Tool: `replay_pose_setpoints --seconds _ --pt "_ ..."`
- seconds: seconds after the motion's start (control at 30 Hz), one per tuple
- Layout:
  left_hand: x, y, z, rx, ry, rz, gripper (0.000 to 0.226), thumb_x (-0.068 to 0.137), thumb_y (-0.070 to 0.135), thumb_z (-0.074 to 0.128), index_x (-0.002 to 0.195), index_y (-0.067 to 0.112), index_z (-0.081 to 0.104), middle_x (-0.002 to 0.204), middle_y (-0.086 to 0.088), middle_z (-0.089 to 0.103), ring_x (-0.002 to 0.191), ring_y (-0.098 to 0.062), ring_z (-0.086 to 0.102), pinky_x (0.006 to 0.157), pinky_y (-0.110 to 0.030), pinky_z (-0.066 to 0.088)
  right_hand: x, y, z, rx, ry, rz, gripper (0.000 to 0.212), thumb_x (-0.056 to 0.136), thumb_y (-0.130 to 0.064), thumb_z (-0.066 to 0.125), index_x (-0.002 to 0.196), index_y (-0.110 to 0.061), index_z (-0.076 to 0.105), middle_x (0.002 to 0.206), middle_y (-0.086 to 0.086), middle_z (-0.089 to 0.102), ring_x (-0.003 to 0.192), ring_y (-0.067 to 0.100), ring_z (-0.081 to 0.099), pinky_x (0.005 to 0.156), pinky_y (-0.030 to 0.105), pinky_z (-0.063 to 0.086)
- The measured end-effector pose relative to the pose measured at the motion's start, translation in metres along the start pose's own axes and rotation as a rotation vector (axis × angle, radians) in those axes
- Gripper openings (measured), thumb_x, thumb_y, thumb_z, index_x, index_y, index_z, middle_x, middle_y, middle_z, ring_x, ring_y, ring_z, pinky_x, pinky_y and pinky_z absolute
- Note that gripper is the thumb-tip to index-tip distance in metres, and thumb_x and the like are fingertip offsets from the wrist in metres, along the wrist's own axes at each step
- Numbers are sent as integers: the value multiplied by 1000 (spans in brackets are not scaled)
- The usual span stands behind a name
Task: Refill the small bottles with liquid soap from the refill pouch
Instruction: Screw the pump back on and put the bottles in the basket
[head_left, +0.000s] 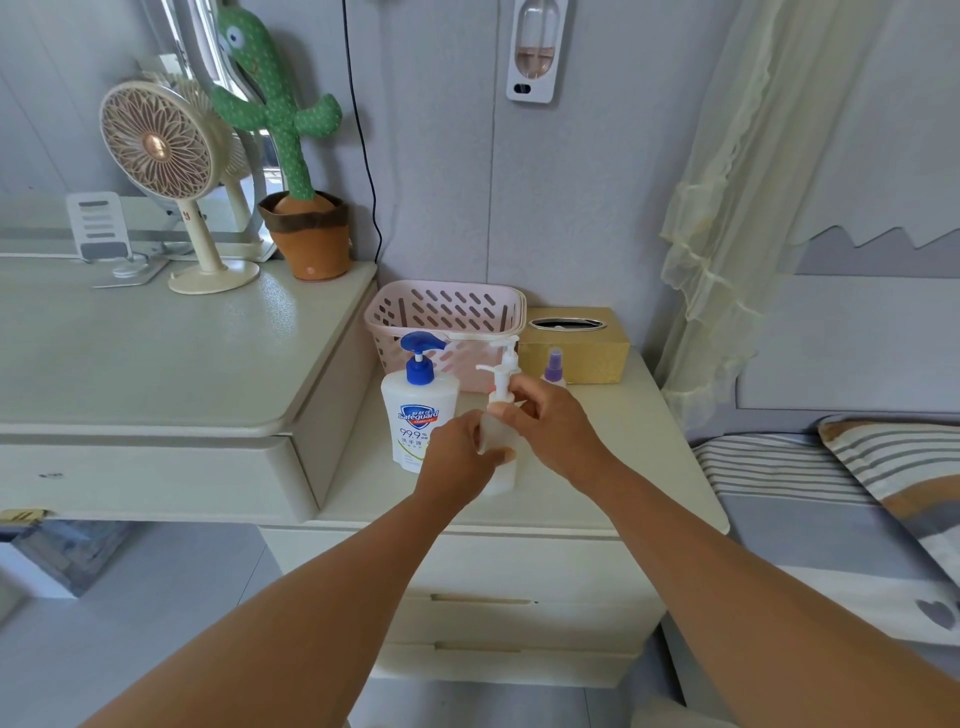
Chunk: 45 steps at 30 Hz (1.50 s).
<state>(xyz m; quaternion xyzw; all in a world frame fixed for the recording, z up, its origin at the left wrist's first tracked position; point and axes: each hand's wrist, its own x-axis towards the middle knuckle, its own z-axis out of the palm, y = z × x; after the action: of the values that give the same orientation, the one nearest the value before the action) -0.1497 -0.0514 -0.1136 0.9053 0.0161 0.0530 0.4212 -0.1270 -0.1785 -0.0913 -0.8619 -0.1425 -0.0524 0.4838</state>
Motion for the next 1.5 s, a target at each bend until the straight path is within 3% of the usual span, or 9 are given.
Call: replay_pose_setpoints --seconds 0.17,0.37,0.47,0.67,0.83,1.0,1.13,1.3,1.5 --pt "0 0 0 -3 16 1 40 82 28 73 115 11 59 91 1 58 85 -16 56 72 -22 43 4 -2 6 -16 87 37 38 75 -37 77 96 -16 53 91 -5 62 70 6 53 60 12 37" --pt "2 -2 0 -5 2 -10 37 82 28 73 111 9 60 94 0 60 88 -18 58 78 -26 45 3 -2 1 38 24 30 45 82 -40 71 119 -19 57 97 -7 65 80 8 59 72 21 47" --pt "2 -3 1 -13 4 -4 36 82 28 73 111 10 61 99 -4 65 92 -20 60 79 -26 45 2 0 -3 37 -36 15 31 88 -33 65 112 -14 63 79 -12 57 70 5 52 70 20 40" --pt "1 -2 1 -13 9 -10 37 82 29 73 111 9 60 92 0 60 85 -16 56 72 -21 42 5 -4 4 -35 64 40 35 77 -40 75 96 -17 56 87 -8 59 69 4 51 60 12 36" --pt "1 -3 1 -20 0 -1 36 81 29 74 109 10 61 96 -4 66 88 -18 60 74 -22 46 4 -3 1 13 22 40 42 79 -41 73 110 -17 58 95 -7 65 78 7 58 69 18 46" --pt "2 -3 2 -28 -2 16 35 80 27 75 109 12 62 100 -6 68 92 -20 62 82 -29 49 1 -1 -7 24 -47 21 29 88 -32 65 109 -13 66 65 -16 49 58 1 48 61 15 35" --pt "0 -2 1 -26 -8 14 35 80 27 75 108 10 62 98 -6 67 91 -21 62 81 -30 49 2 -4 -1 -13 17 35 36 82 -38 70 107 -12 63 82 -9 59 68 3 51 65 19 39" --pt "0 -1 1 16 15 0 35 81 31 74 102 7 60 87 -3 60 80 -18 56 75 -29 48 1 -9 3 -102 84 46 45 75 -39 77 100 -17 46 88 -7 53 65 2 48 53 8 31" --pt "0 -1 -1 6 -15 21 38 80 30 75 106 7 61 92 -6 64 86 -21 61 77 -31 49 3 -4 -1 -29 73 64 49 72 -45 78 103 -14 56 93 -7 61 70 4 52 59 11 36"
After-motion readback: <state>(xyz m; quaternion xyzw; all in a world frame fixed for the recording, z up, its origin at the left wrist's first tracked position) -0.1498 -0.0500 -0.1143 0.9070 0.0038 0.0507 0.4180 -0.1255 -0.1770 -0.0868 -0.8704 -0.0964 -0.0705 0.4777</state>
